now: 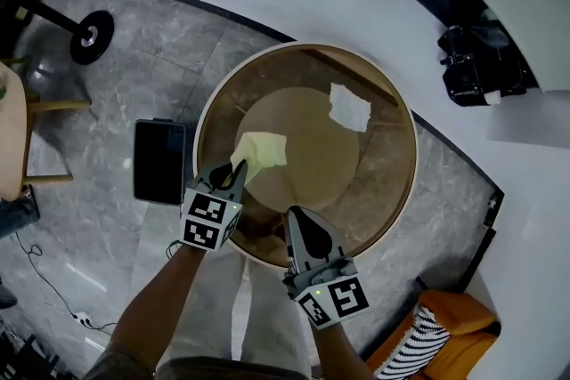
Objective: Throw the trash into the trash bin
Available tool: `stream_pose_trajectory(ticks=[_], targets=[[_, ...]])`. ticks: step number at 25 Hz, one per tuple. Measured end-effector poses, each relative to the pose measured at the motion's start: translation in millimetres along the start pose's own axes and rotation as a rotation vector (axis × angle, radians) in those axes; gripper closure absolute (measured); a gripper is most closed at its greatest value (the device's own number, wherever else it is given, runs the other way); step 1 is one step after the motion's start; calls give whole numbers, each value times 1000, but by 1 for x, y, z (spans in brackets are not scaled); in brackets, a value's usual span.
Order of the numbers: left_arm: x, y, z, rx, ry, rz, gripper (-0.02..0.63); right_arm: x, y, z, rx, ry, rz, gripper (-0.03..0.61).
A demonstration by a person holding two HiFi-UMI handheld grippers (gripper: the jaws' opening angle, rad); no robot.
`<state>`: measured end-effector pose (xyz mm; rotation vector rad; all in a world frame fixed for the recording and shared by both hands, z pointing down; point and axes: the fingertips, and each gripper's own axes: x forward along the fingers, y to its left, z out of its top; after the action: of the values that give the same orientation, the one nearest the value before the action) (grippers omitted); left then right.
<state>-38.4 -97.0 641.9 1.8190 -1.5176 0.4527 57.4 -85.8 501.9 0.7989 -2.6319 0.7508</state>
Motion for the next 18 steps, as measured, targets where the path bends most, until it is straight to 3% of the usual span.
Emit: stream_pose_trajectory(ticks=[18], targets=[[-138,177,-61,-257,-103,304,588,111,151,-32,-126,157,298,560]])
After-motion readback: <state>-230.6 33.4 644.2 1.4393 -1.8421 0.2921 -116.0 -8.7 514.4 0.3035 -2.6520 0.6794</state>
